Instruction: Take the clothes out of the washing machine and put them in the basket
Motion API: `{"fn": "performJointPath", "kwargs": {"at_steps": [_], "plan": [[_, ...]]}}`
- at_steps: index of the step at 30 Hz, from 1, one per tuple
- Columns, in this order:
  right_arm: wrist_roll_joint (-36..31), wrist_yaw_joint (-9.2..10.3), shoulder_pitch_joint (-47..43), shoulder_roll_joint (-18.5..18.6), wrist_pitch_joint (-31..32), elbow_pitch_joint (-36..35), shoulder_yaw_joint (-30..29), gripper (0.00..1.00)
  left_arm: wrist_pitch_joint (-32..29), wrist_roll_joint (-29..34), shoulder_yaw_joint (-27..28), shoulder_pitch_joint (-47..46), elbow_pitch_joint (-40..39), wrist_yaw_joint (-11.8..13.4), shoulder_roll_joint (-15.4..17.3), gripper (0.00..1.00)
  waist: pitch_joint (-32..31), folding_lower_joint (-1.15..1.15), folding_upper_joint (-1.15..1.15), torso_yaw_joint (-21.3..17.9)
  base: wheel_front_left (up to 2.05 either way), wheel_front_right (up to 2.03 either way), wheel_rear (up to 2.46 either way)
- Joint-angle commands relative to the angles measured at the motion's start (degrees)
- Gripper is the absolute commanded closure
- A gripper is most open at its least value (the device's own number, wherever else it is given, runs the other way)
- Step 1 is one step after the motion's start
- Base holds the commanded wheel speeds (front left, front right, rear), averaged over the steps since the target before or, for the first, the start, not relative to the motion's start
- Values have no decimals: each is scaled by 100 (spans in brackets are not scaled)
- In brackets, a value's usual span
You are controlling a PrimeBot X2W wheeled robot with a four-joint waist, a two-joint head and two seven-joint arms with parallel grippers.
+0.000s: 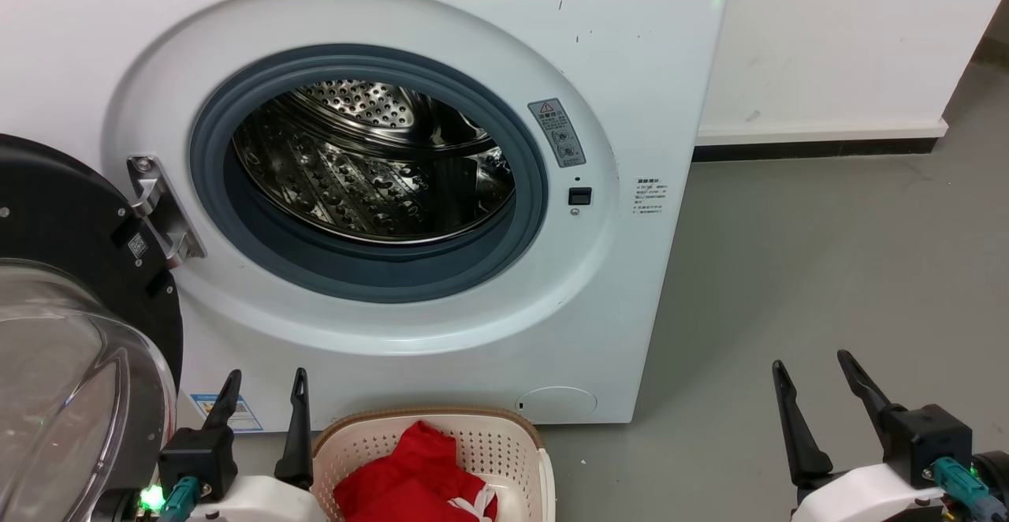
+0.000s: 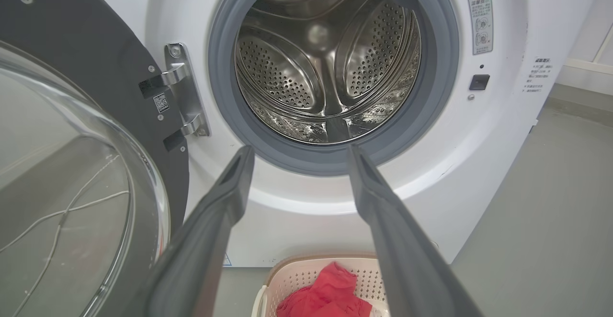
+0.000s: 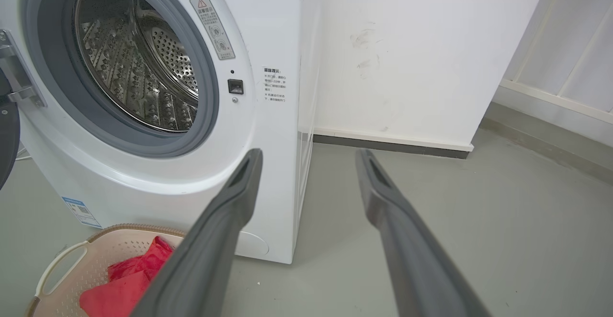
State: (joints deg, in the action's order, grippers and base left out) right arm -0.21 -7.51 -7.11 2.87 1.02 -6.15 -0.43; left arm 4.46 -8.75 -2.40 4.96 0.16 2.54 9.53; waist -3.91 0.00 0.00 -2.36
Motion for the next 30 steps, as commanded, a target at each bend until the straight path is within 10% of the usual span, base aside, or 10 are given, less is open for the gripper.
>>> {"fn": "performJointPath", "kwargs": {"at_steps": [1,2,3,30], "plan": [[3,4,33,1,-27,12,6,0,-10,20,-13,-30,-29,19,27,0,1,0,0,-3,0,0,0],[9,4,37,1,-32,16,7,0,-16,19,-15,-37,-35,26,32,0,2,0,0,-6,0,0,0],[14,0,-4,0,-3,27,2,100,0,-1,-14,3,11,2,4,100,3,0,0,-6,0,0,0],[3097,0,399,143,20,691,1,100,-354,-2641,278,-353,506,-318,-224,100,86,0,0,42,0,0,0]]}}
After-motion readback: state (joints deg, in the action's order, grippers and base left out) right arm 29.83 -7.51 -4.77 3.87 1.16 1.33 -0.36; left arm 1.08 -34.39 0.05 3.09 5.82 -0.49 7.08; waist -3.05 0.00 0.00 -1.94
